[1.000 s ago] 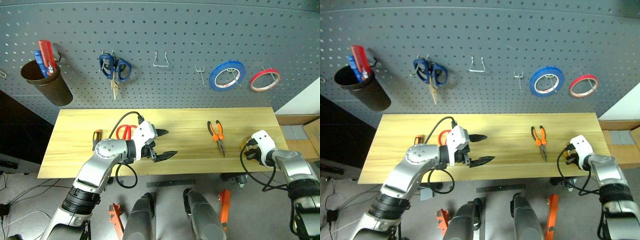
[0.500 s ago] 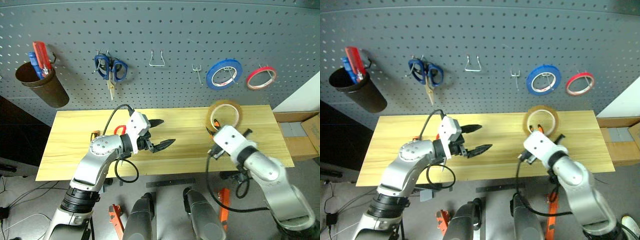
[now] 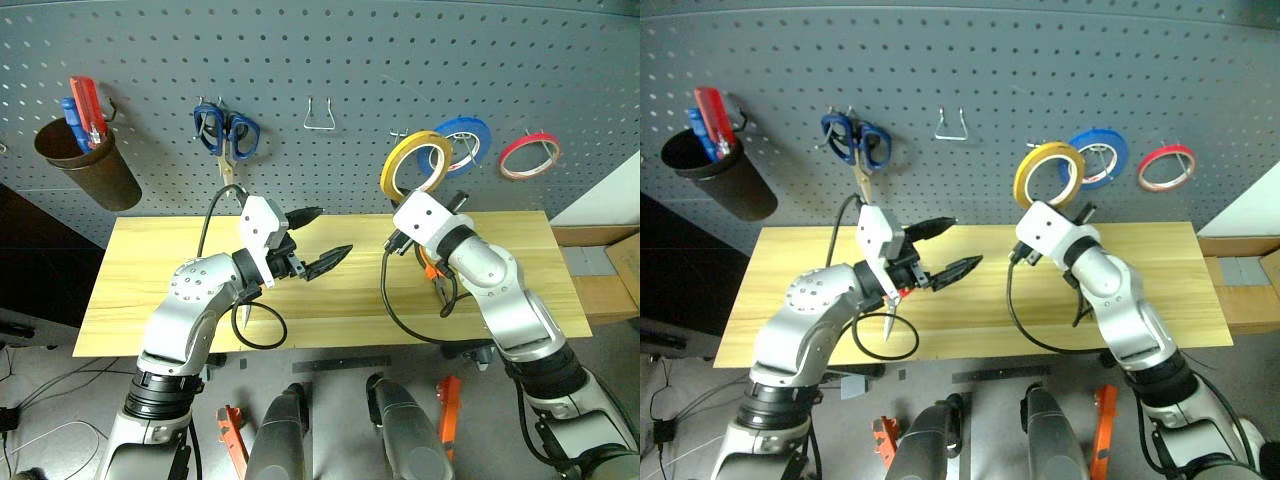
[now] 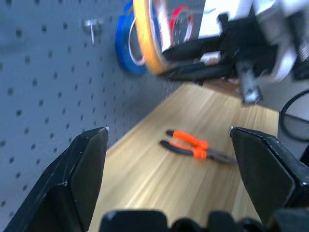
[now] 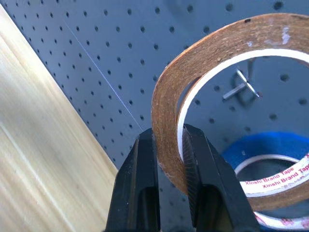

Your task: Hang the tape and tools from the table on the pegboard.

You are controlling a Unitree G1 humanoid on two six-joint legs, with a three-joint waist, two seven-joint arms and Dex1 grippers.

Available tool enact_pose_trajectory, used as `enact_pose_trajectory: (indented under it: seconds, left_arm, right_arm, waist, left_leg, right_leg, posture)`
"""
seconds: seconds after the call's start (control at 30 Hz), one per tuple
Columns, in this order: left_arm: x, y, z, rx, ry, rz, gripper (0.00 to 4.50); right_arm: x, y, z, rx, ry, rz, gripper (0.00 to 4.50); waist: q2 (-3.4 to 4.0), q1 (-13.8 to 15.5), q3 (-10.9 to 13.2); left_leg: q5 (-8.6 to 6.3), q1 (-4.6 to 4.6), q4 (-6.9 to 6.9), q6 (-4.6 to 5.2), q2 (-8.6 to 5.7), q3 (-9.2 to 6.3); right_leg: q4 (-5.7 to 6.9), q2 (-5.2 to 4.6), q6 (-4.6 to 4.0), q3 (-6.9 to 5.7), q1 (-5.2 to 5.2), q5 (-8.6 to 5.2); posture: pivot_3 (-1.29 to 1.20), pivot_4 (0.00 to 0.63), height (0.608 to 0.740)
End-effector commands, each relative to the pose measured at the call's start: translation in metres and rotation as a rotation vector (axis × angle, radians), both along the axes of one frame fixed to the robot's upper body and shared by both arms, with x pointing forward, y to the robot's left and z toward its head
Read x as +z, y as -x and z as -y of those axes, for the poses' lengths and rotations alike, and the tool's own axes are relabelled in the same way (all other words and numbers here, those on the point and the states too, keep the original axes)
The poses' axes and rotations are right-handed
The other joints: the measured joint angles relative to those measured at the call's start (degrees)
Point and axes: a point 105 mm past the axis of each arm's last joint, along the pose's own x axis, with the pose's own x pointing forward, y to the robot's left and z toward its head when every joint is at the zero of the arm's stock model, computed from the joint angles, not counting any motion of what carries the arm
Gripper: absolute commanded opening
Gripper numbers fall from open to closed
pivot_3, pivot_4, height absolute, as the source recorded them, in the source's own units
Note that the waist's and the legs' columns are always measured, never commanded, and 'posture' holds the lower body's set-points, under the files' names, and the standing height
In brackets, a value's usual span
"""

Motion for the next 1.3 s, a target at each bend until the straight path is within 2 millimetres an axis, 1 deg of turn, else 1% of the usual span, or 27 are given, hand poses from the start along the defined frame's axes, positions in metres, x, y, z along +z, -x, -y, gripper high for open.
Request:
enact_pose_trajectory:
  seconds: [0.03,0.1,0.2,0.33,0.43,0.53,0.6,0.7,0.8,0.97,1.07,1.17,1.2,1.23,1.27,1.3]
  left_arm:
    - [0.016,0.006,0.001,-0.006,0.012,0.065,4.30]
    - [0.015,0.007,0.000,-0.004,0.010,0.065,4.30]
    - [0.013,0.008,-0.001,0.001,0.002,0.063,4.30]
    - [0.010,0.011,0.000,-0.005,-0.012,0.067,4.30]
    - [0.010,0.010,-0.001,-0.004,-0.015,0.070,4.30]
    - [0.011,0.008,-0.003,0.003,-0.013,0.072,4.30]
    - [0.013,0.006,-0.003,0.005,-0.014,0.077,4.30]
    - [0.015,0.003,-0.003,0.003,-0.020,0.087,4.30]
    - [0.016,0.002,0.000,-0.007,-0.029,0.100,4.30]
    - [0.020,0.002,0.006,-0.027,-0.021,0.119,4.30]
    - [0.019,0.002,0.008,-0.032,-0.024,0.122,4.30]
    - [0.017,0.002,0.008,-0.031,-0.028,0.121,4.30]
    - [0.016,0.002,0.008,-0.030,-0.029,0.121,4.30]
    - [0.016,0.001,0.008,-0.028,-0.031,0.121,4.30]
    - [0.015,0.001,0.007,-0.025,-0.034,0.121,4.30]
    - [0.013,-0.001,0.006,-0.020,-0.043,0.120,4.30]
  right_arm:
    - [0.016,0.002,-0.004,0.016,-0.001,0.077,0.13]
    - [0.017,0.007,-0.003,0.016,-0.006,0.073,0.13]
    - [0.010,0.021,0.007,-0.006,-0.012,0.038,0.12]
    - [0.014,0.035,0.019,-0.042,-0.005,0.041,0.12]
    - [0.023,0.045,0.018,-0.036,0.021,0.076,0.12]
    - [0.029,0.047,0.011,-0.014,0.037,0.096,0.12]
    - [0.030,0.042,0.004,-0.002,0.040,0.096,0.12]
    - [0.021,0.029,-0.002,0.003,0.053,0.065,0.12]
    - [0.010,0.014,0.001,-0.015,0.074,0.041,0.12]
    - [0.003,-0.006,0.006,-0.052,0.094,0.032,0.12]
    - [0.002,-0.009,0.006,-0.055,0.092,0.033,0.12]
    - [-0.002,-0.007,0.003,-0.043,0.058,0.009,0.12]
    - [-0.004,-0.005,0.003,-0.040,0.050,0.003,0.84]
    - [-0.006,-0.003,0.003,-0.041,0.043,-0.006,1.01]
    - [-0.007,-0.001,0.004,-0.043,0.038,-0.015,1.29]
    - [-0.010,0.002,0.006,-0.047,0.026,-0.028,1.68]
  waist:
    - [0.00,0.0,0.0]
    - [0.00,0.1,0.0]
    - [0.00,0.2,0.0]
    - [0.00,0.2,0.0]
    - [0.00,0.1,0.0]
    - [0.00,-0.2,0.0]
    - [0.00,-0.2,0.0]
    - [-0.01,-0.1,0.0]
    - [-0.02,0.0,0.0]
    - [-0.02,0.1,0.0]
    - [-0.02,0.1,0.0]
    - [-0.02,0.1,0.0]
    - [-0.02,0.1,0.0]
    - [-0.02,0.1,0.0]
    - [-0.02,0.1,0.0]
    - [-0.02,0.1,0.0]
  left_leg:
    - [0.00,0.00,0.01,0.00,0.00,-0.01]
    - [0.00,0.00,0.01,0.00,-0.01,-0.02]
    - [0.00,0.00,0.01,0.00,-0.05,-0.08]
    - [0.00,0.00,0.03,-0.01,-0.06,-0.16]
    - [0.00,0.03,0.10,-0.01,-0.07,-0.16]
    - [0.01,0.09,0.09,-0.02,-0.02,-0.11]
    - [0.01,0.10,0.09,-0.03,0.00,-0.06]
    - [0.02,0.10,0.11,-0.03,-0.02,-0.02]
    - [0.01,0.09,0.10,-0.03,-0.06,-0.02]
    - [0.01,0.04,0.10,-0.02,-0.11,-0.01]
    - [0.01,0.05,0.10,-0.03,-0.09,-0.03]
    - [0.01,0.05,0.09,-0.03,-0.08,-0.03]
    - [0.01,0.05,0.09,-0.03,-0.08,-0.03]
    - [0.01,0.05,0.10,-0.03,-0.08,-0.04]
    - [0.01,0.05,0.11,-0.03,-0.09,-0.04]
    - [0.01,0.05,0.11,-0.03,-0.09,-0.05]
  right_leg:
    - [0.02,0.00,0.00,-0.01,0.00,0.00]
    - [0.10,-0.01,0.00,-0.02,-0.01,0.00]
    - [0.31,-0.05,-0.01,-0.05,-0.07,0.00]
    - [0.37,-0.07,-0.01,-0.06,-0.08,0.00]
    - [0.44,-0.07,0.00,-0.01,-0.07,-0.01]
    - [0.49,0.01,0.01,-0.02,-0.07,-0.01]
    - [0.51,0.03,0.00,-0.04,-0.07,-0.01]
    - [0.51,0.02,0.00,-0.03,-0.06,-0.01]
    - [0.49,-0.02,-0.01,-0.06,-0.06,0.00]
    - [0.49,-0.09,-0.02,-0.06,-0.07,0.00]
    - [0.53,-0.08,-0.02,-0.08,-0.08,0.00]
    - [0.55,-0.07,-0.02,-0.08,-0.08,0.00]
    - [0.55,-0.07,-0.02,-0.07,-0.09,0.00]
    - [0.56,-0.07,-0.02,-0.07,-0.08,0.00]
    - [0.58,-0.07,-0.02,-0.08,-0.08,0.00]
    - [0.58,-0.07,-0.02,-0.08,-0.08,0.00]
  posture:
    - [-0.11,0.320,0.740]
    - [-0.10,0.317,0.740]
    - [-0.10,0.316,0.740]
    - [-0.12,0.318,0.740]
    - [-0.13,0.317,0.740]
    - [-0.13,0.317,0.740]
    - [-0.13,0.314,0.740]
    - [-0.13,0.312,0.740]
    - [-0.12,0.307,0.740]
    - [-0.11,0.303,0.740]
    - [-0.11,0.303,0.740]
    - [-0.11,0.304,0.740]
    - [-0.12,0.304,0.740]
    - [-0.12,0.304,0.740]
    - [-0.12,0.304,0.740]
    - [-0.12,0.304,0.740]
